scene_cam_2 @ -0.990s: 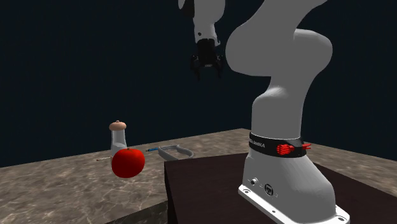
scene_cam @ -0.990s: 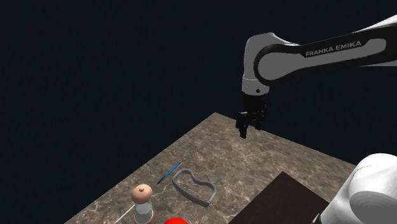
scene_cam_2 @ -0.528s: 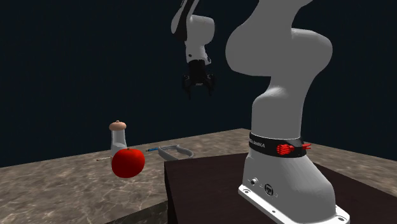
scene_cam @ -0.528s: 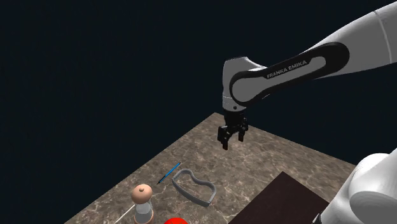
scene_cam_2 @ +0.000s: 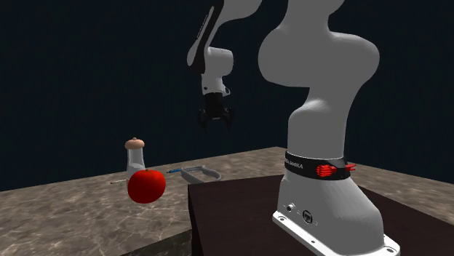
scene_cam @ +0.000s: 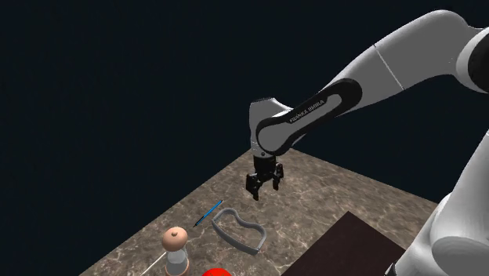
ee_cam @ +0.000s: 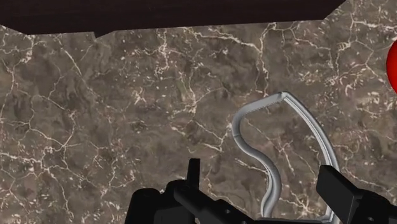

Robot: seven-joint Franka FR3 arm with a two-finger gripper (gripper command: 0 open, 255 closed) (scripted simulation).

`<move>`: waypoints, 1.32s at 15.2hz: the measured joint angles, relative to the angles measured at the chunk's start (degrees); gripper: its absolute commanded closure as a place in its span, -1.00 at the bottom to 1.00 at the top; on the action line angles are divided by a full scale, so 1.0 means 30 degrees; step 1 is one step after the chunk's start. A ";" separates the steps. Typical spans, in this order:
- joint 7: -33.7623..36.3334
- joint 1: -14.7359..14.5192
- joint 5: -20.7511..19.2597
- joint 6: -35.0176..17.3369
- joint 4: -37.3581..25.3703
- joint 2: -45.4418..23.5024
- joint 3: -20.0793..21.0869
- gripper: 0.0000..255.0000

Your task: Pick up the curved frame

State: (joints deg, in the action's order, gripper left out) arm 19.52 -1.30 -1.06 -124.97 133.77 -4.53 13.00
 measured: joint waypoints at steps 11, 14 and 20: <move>0.2482 -0.1309 -0.1523 -0.2187 -0.5466 -0.8607 -0.0378 -1.00; 0.2686 -0.1514 -0.1677 -0.2437 -0.6259 -0.9747 -0.0513 -1.00; 0.2870 -0.1743 -0.1947 -0.3364 -0.6763 -1.1198 -0.0741 -1.00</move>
State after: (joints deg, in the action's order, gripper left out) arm 28.13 -6.53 -6.90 -135.06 113.48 -38.12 10.77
